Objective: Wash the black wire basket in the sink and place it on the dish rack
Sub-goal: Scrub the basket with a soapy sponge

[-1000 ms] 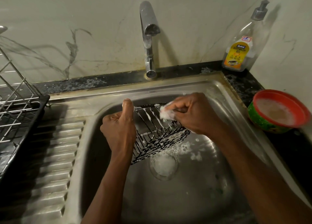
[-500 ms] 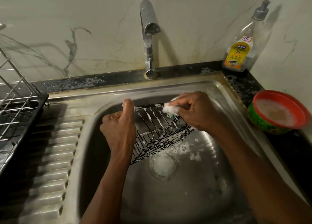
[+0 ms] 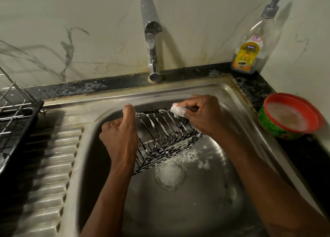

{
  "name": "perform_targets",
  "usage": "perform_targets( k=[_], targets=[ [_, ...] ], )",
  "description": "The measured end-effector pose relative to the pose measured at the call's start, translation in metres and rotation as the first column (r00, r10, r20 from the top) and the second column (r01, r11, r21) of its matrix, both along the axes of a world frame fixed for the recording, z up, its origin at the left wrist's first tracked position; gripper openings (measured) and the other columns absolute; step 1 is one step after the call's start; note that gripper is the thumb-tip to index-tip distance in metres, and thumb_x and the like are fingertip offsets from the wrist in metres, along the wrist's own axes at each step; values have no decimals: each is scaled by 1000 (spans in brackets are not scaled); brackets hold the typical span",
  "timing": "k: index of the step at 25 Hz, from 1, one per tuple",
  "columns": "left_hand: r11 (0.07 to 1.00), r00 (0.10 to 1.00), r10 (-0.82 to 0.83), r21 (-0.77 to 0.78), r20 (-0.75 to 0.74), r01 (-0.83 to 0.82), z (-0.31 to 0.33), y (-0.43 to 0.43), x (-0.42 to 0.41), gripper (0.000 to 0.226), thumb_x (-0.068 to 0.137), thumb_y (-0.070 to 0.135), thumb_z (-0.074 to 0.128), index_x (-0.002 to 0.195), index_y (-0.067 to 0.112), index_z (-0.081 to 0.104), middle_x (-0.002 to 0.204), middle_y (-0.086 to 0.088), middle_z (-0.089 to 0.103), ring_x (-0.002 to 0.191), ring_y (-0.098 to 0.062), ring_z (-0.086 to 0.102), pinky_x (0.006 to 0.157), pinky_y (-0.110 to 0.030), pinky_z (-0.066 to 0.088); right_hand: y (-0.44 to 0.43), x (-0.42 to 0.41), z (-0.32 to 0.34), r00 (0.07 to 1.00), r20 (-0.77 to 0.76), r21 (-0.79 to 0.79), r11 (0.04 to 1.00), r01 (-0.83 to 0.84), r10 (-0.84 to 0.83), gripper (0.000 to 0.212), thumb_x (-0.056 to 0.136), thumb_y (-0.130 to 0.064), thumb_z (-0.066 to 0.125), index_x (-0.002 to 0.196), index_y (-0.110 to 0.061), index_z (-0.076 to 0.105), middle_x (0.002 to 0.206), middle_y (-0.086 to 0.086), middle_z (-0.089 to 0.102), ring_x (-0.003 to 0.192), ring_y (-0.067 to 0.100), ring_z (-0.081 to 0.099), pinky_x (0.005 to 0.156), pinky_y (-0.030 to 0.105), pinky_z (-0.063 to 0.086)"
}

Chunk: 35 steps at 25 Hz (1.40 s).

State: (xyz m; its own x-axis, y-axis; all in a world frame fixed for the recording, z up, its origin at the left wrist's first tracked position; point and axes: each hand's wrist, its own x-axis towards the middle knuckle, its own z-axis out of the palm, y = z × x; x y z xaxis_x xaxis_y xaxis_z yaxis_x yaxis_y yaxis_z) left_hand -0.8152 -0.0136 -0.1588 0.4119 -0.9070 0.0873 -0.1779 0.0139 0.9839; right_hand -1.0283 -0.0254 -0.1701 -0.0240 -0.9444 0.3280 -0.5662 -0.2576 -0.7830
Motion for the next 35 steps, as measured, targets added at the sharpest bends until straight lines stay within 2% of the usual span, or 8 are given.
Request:
perform_targets(
  k=[4,10,13,16,22,29,32,35],
  targets=[
    [1000,1000,2,19,-23,-2,-2,-4,3,60,89,58,62,49,18,42,49,-1,34,49,-19,26,54,-35,30,23,-33,15,979,12,269,942,-199,203,14,84,-21,81,98,-16,80,90,-6,78,80,13,75,73,38,63],
    [1000,1000,10,26,-17,-10,-4,-5,4,61,88,61,62,48,18,45,48,0,37,48,-20,29,53,-36,33,0,-12,-3,997,-72,37,998,43,-41,21,86,-10,76,105,-21,79,89,-6,75,77,14,71,68,40,61],
    [999,1000,16,29,-7,-16,-4,-7,4,59,89,59,63,51,16,45,50,-7,38,48,-20,29,53,-35,32,10,-28,3,996,-69,165,986,-37,49,14,85,-15,79,99,-20,80,83,-12,73,73,2,68,61,22,55],
    [1000,1000,1,26,-23,0,-3,-4,3,60,90,58,63,50,18,43,50,-6,37,47,-21,28,53,-35,32,38,-47,17,986,-6,321,934,-157,168,16,82,-19,80,97,-14,80,87,-10,76,80,1,72,73,19,57],
    [999,1000,20,50,10,-21,-4,-5,4,64,88,63,62,48,17,42,52,-10,35,48,-22,27,51,-44,36,-6,-15,-16,979,-80,-83,980,182,-188,27,85,2,69,101,-15,80,99,-4,78,89,4,72,81,32,62],
    [999,999,14,38,-49,-12,1,-3,1,59,89,55,64,49,19,43,48,-3,36,46,-19,28,52,-35,33,27,-50,-4,983,-158,193,974,122,-92,23,85,-1,74,98,-20,79,98,-6,77,84,-8,69,74,7,53],
    [999,999,13,40,-43,-11,4,-1,-1,61,91,51,64,44,21,40,44,8,35,44,-17,28,52,-30,31,11,-37,-11,958,-175,30,971,237,-229,20,86,-2,73,98,-16,80,97,-3,78,81,1,72,78,18,59],
    [999,999,23,48,-32,-21,4,-2,0,60,90,54,64,45,21,40,47,2,35,46,-18,28,54,-34,33,-6,-25,-21,928,-158,-73,941,330,-337,29,84,6,65,100,-13,80,95,1,78,85,9,74,81,12,55]
  ],
)
